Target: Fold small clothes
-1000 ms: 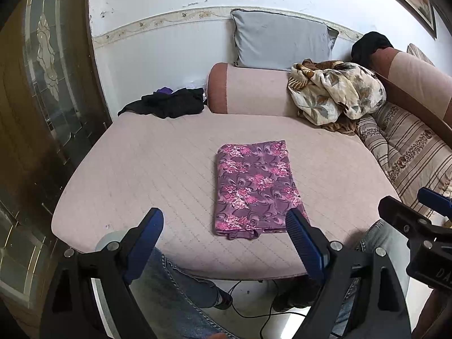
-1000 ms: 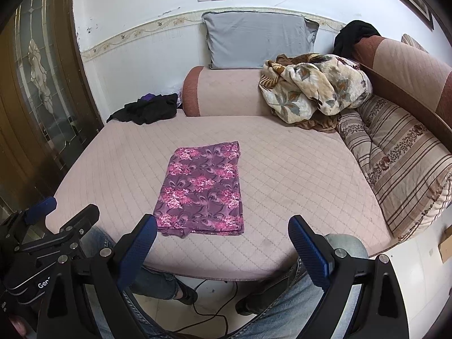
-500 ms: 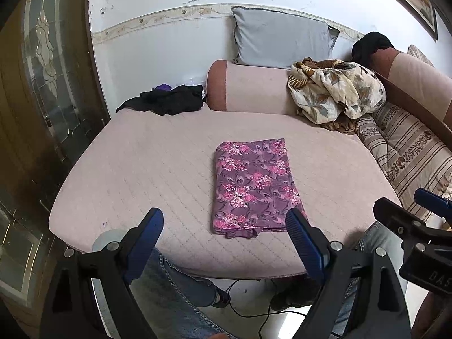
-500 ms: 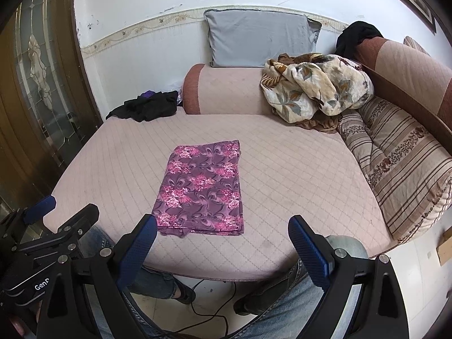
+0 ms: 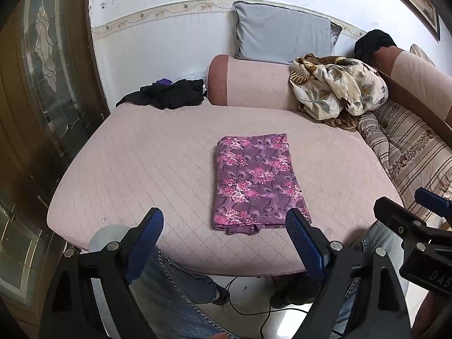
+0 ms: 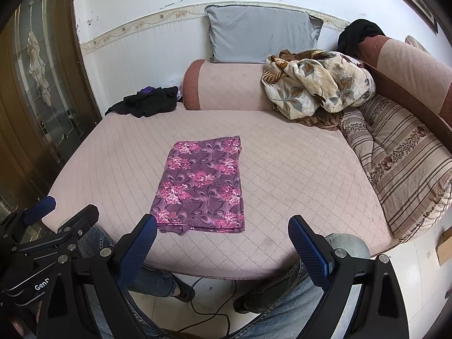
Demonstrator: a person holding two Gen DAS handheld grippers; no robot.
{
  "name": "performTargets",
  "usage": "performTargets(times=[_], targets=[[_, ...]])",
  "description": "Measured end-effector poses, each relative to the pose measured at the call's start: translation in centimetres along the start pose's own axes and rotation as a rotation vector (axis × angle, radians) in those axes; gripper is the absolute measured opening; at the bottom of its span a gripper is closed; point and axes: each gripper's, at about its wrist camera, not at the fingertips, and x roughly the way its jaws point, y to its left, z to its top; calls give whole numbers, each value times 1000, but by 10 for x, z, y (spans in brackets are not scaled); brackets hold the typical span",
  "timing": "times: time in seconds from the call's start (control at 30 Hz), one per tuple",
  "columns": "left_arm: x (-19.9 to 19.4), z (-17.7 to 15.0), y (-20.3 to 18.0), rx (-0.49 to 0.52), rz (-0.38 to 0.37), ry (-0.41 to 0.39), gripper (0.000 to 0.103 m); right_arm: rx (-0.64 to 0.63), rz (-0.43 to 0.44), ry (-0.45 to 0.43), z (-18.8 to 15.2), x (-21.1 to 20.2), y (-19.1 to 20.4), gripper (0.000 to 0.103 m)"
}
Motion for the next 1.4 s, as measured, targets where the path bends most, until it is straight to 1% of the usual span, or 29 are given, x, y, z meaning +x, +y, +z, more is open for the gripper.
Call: performTargets(times=[0.37, 0.67, 1.13, 1.2, 1.3, 1.4], targets=[[6, -2, 1, 0, -4, 15, 88, 1, -5, 9, -1, 5, -1, 97], [12, -1, 5, -1, -4, 27, 88, -11, 3, 23, 1, 19, -6, 97], [43, 6, 13, -18, 9, 79, 88, -10, 31, 66, 13, 54, -7, 97], [43, 8, 13, -8, 6, 68, 88, -13, 31, 67, 15, 57, -7, 97], [41, 15, 12, 11, -1, 28, 88, -10, 30, 60, 19, 60, -8, 97], [51, 25, 16, 3, -24, 40, 88, 5, 33, 60, 24, 68, -13, 97]])
